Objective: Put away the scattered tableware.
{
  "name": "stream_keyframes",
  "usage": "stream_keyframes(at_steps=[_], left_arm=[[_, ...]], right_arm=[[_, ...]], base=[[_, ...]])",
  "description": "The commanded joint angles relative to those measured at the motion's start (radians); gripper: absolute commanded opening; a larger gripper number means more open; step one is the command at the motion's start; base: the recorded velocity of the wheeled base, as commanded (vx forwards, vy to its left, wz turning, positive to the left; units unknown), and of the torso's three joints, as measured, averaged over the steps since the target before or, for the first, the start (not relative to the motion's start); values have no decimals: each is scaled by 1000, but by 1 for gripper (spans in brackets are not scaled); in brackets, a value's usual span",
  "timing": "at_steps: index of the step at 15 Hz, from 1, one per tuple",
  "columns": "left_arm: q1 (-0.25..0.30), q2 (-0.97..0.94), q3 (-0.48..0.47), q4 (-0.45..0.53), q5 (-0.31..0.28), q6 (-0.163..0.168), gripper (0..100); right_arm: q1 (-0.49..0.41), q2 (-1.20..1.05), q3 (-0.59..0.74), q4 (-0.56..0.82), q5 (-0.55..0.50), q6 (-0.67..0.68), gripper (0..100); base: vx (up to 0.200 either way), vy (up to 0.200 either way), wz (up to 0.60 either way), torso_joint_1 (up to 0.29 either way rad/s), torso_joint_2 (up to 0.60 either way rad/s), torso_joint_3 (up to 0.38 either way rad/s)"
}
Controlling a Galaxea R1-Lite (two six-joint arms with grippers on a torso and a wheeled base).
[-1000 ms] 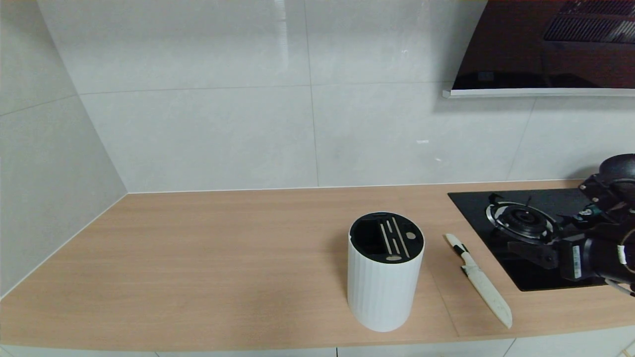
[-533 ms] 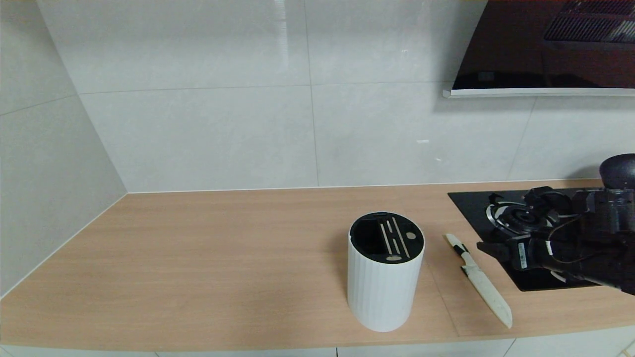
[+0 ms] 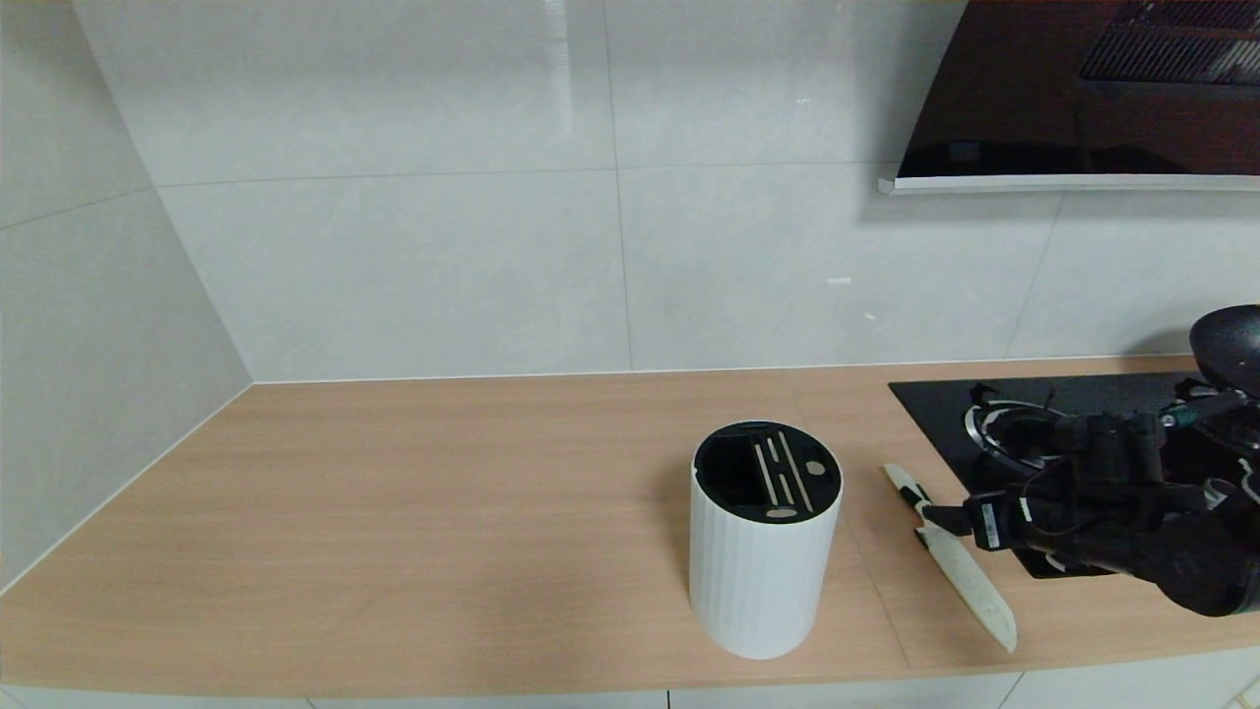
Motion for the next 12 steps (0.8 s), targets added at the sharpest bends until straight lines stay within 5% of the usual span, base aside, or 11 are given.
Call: stream_keyframes(at_steps=[1,12], left_arm=[[0,1,0,0,1,0,100],[0,1,0,-1,1,0,100]], right_arm=[[0,102,-30,-3,-1,-9,100],[20,276,-73,-126,-70,-9,100]], base=[[0,0,0,0,0,0],[0,0,0,0,0,0]])
